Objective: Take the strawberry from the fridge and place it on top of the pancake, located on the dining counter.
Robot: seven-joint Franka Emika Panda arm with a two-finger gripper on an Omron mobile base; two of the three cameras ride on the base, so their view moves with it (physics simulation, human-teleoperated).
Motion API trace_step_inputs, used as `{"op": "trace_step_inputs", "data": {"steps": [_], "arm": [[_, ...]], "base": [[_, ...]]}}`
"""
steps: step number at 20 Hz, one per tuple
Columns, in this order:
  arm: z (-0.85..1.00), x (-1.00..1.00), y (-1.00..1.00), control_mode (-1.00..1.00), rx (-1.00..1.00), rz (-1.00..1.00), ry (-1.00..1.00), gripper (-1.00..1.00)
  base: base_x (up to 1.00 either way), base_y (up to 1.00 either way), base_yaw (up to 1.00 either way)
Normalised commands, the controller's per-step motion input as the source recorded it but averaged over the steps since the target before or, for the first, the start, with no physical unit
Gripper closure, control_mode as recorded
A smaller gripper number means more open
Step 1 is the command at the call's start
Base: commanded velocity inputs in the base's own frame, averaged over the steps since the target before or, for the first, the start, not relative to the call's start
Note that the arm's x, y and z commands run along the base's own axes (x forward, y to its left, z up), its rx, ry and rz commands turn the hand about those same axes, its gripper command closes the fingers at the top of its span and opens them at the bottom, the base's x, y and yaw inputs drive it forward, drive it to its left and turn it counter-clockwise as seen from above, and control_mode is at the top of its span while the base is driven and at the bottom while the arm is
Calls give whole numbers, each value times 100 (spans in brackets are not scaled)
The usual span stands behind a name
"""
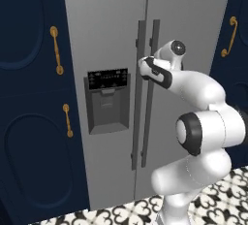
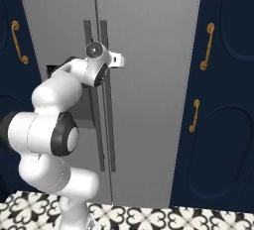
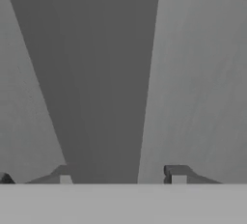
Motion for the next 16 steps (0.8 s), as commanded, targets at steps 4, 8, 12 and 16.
{"op": "trace_step_inputs", "data": {"steps": [4, 8, 12, 16], "arm": [[0, -24, -15, -100, 0, -6, -1, 100], [-13, -50, -65, -100, 0, -10, 0, 100], [-58, -77, -95, -100, -8, -7, 3, 100], [-62, -91, -100, -100, -3, -3, 3, 100]], "base": [[0, 0, 0], [0, 0, 0], [0, 0, 0], [0, 0, 0]]}}
